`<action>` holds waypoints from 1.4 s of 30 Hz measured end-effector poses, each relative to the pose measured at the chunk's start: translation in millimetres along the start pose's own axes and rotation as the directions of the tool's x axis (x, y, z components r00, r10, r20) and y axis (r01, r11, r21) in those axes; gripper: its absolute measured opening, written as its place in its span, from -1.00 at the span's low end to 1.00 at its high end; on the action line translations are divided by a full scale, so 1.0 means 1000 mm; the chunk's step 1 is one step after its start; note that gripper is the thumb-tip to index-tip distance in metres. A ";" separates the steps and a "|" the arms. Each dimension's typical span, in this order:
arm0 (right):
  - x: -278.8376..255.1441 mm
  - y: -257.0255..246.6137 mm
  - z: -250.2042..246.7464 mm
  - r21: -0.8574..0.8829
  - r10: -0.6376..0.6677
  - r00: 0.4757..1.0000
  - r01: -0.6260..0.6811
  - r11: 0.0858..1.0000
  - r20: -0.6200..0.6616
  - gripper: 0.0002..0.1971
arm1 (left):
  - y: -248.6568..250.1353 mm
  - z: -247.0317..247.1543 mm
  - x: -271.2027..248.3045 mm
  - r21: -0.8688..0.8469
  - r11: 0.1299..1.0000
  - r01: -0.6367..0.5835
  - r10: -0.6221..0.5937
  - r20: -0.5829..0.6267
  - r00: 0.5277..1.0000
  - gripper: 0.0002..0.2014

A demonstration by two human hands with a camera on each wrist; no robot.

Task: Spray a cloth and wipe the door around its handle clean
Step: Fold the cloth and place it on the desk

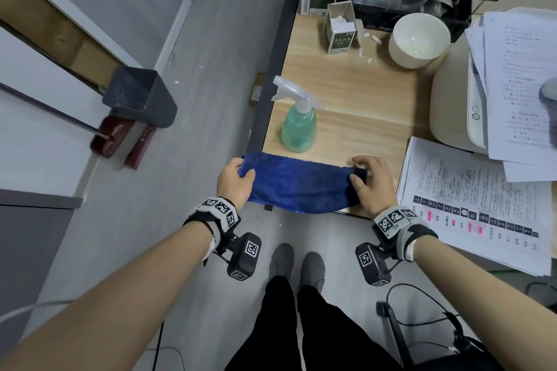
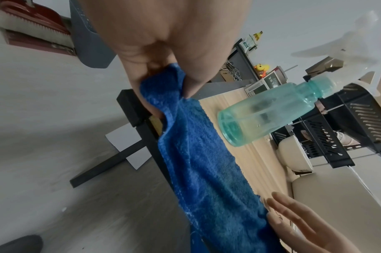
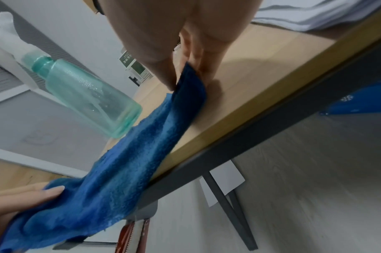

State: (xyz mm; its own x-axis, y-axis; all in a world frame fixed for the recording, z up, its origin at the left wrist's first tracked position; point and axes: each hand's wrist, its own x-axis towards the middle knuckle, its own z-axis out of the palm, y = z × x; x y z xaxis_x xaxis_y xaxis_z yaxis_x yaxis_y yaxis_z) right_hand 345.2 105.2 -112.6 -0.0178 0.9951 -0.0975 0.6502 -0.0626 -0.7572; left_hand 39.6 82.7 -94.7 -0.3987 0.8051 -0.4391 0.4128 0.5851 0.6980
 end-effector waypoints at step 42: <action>0.016 -0.025 -0.009 -0.308 0.223 0.953 -0.154 0.939 0.204 -0.67 | 0.064 0.064 -0.018 0.176 0.984 0.031 -0.057 0.146 0.988 -0.84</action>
State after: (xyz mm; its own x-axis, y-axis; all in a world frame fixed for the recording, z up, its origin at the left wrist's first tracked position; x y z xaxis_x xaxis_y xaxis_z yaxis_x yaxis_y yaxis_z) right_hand 335.5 122.9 -89.8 -0.0269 0.9190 -0.3933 0.8469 -0.1881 -0.4974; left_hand 126.0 111.6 -78.4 -0.2981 0.7757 -0.5563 0.5374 0.6180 0.5738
